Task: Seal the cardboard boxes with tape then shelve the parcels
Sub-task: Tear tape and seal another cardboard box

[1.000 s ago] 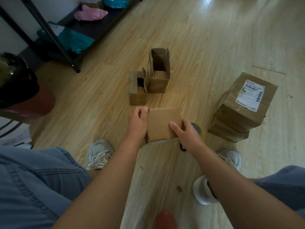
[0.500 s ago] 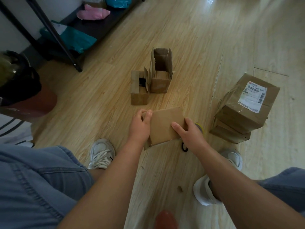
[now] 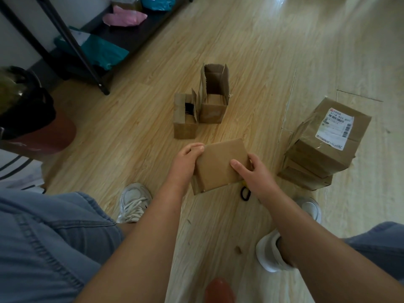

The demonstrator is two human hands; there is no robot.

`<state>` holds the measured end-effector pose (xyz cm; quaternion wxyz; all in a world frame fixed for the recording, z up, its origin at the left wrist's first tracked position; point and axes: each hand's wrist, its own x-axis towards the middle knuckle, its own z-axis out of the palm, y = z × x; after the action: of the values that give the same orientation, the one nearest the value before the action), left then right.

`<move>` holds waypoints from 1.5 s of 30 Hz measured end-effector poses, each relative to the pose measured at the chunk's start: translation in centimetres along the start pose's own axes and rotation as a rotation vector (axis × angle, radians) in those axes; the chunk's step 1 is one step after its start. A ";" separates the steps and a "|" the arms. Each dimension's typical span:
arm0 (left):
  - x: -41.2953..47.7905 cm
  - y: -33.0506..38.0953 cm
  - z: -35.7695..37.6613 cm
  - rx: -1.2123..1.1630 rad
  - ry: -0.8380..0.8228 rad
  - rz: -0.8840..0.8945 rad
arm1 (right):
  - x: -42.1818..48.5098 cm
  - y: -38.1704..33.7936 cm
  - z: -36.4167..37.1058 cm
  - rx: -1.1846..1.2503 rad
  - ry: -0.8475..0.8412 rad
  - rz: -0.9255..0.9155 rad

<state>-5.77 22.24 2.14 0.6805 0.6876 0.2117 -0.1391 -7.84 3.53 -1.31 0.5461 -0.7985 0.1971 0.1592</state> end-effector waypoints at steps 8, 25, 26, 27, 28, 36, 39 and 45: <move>0.1 0.1 -0.7 0.017 -0.034 -0.002 | -0.2 0.0 0.2 0.021 -0.028 -0.006; 0.5 -0.4 -0.4 0.073 0.209 -0.155 | -1.1 -1.8 0.1 0.045 -0.072 0.025; 0.5 -0.4 -0.6 0.024 0.205 -0.238 | -1.3 -2.2 -0.3 0.110 -0.110 0.041; 0.5 -0.3 -0.6 -0.024 0.200 -0.309 | -1.5 -2.6 -0.7 0.168 -0.155 0.055; 0.4 -0.4 -0.7 -0.052 0.193 -0.358 | -1.5 -2.8 -1.1 0.198 -0.197 0.063; -0.4 1.9 -1.3 -0.211 0.056 -0.456 | -1.0 -4.1 -3.3 0.060 -0.411 0.013; -1.1 3.6 -1.6 -0.228 -0.044 -0.284 | -1.0 -5.1 -4.2 0.057 -0.287 0.000; -1.3 6.3 -1.9 0.211 -0.255 -0.008 | -0.6 -7.7 -6.4 0.046 -0.226 -0.032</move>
<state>-4.04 24.07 8.34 0.6255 0.7310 0.1103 -0.2494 -4.34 0.14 7.50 0.5855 -0.7656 0.1252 0.2352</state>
